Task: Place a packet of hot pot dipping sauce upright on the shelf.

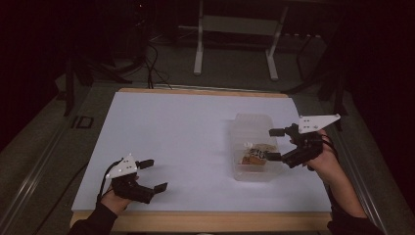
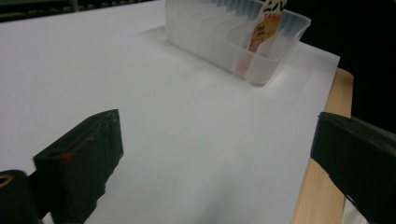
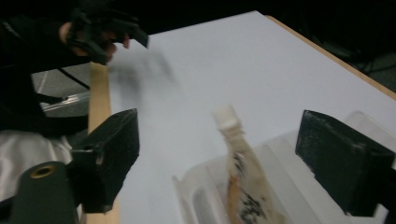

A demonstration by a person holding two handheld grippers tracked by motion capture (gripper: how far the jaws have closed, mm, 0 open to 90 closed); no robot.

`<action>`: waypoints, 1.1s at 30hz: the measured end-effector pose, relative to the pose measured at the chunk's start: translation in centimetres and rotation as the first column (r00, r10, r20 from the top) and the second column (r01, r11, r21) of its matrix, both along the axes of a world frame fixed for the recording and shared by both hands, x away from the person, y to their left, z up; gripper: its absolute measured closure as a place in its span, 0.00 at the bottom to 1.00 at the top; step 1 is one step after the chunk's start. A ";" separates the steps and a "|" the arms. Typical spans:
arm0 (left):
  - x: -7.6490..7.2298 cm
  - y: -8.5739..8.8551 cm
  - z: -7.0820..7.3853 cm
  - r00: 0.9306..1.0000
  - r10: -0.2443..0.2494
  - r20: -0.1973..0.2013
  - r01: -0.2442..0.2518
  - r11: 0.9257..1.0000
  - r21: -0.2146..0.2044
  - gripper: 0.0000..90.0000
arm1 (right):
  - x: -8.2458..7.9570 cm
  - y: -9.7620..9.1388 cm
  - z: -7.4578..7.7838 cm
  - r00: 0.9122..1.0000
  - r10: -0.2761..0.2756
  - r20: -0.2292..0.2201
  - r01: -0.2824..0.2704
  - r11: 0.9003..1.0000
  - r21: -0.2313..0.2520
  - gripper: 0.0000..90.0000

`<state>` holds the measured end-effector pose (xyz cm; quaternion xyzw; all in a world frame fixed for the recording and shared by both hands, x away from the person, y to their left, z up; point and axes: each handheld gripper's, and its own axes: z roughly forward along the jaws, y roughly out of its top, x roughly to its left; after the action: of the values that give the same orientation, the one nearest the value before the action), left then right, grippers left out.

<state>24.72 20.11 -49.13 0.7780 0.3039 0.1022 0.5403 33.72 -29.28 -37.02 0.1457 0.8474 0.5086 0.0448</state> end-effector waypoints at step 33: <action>-0.6 -0.1 0.1 0.999 -0.027 0.024 0.027 1.000 0.010 0.03 | -6.7 2.2 -4.8 0.999 -0.044 -0.011 0.044 0.997 0.070 0.17</action>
<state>24.08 19.99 -49.00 0.7834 0.2863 0.1055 0.5414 27.03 -27.11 -41.78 0.1682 0.8257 0.5364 0.0471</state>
